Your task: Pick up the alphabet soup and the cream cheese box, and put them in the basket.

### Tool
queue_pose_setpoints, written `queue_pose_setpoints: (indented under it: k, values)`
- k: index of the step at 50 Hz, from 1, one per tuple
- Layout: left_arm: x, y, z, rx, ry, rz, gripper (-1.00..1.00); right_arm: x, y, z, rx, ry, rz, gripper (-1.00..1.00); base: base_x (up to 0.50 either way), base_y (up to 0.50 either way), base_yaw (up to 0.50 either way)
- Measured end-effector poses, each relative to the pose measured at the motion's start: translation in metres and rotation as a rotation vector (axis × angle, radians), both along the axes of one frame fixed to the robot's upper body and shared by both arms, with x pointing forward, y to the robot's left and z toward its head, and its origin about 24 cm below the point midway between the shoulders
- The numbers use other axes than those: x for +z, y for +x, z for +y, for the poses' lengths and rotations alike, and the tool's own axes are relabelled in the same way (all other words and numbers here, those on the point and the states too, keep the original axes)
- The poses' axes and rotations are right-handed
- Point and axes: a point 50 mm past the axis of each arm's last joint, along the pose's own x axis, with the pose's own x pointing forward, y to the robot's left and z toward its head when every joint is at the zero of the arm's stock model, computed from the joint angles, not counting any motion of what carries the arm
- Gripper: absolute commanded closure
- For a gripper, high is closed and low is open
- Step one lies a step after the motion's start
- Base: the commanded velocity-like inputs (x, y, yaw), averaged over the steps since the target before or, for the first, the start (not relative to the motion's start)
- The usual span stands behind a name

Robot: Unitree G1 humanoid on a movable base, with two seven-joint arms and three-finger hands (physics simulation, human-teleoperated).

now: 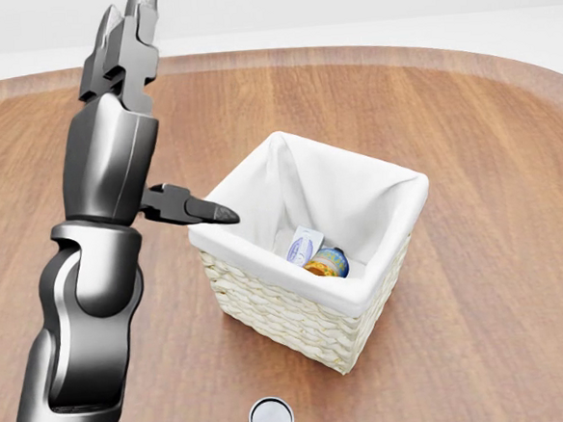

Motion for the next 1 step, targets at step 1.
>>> queue_pose_setpoints:
  k: [1]
  values:
    - [0.0011, -0.0042, 0.0033, 0.003, -0.015, -0.005, -1.0, -0.0002, 0.0001, 0.0002, -0.001, -0.001, 0.0, -1.0, 0.0, 0.0, 0.0]
